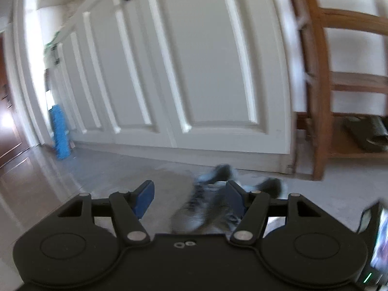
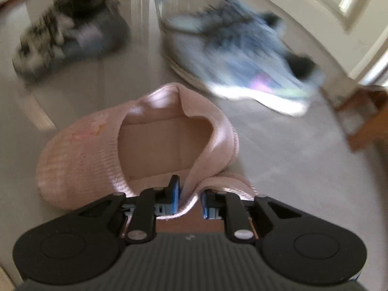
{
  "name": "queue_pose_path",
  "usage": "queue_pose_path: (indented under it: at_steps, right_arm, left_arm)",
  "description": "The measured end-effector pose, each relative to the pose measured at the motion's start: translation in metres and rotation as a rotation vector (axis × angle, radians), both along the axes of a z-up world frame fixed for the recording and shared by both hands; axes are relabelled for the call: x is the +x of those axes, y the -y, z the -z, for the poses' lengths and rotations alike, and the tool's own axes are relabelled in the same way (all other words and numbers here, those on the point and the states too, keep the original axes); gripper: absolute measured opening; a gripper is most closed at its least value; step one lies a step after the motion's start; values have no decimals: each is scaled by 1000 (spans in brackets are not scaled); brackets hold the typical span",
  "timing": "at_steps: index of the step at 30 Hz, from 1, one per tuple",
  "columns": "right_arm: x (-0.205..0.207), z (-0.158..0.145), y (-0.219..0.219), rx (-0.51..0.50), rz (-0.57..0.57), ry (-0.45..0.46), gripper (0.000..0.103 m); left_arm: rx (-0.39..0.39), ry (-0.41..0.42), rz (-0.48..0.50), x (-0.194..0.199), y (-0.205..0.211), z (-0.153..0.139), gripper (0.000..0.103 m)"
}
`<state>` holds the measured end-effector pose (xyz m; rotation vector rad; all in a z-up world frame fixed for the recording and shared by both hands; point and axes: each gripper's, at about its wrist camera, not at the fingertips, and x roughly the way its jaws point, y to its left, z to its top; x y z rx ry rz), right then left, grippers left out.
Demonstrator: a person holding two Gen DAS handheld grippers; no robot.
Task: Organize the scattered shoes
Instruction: 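Insert the right tool fingers into both pink slippers and close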
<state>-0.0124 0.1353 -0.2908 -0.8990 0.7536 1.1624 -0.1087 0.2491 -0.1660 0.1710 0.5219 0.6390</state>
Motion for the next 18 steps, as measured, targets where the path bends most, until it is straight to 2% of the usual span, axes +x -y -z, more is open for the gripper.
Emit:
queue_pose_path:
  at_steps: [2, 5, 9, 10, 13, 16, 18]
  right_arm:
    - [30, 3, 49, -62, -29, 87, 20]
    - [62, 7, 105, -85, 35, 120, 20]
    - [98, 8, 171, 10, 277, 28, 20]
    - [107, 9, 191, 65, 367, -9, 20]
    - [116, 15, 217, 193, 527, -86, 24]
    - [121, 24, 216, 277, 626, -135, 24]
    - [116, 25, 214, 323, 638, -109, 19]
  left_arm:
    - [-5, -25, 63, 12, 19, 6, 65]
    - [-9, -67, 166, 31, 47, 17, 65]
    - [-7, -112, 269, 58, 82, 31, 65]
    - [-5, -120, 284, 65, 90, 34, 65]
    - [-2, -139, 322, 83, 111, 40, 65]
    - [6, -147, 342, 94, 126, 43, 65]
    - [24, -148, 358, 100, 137, 44, 65]
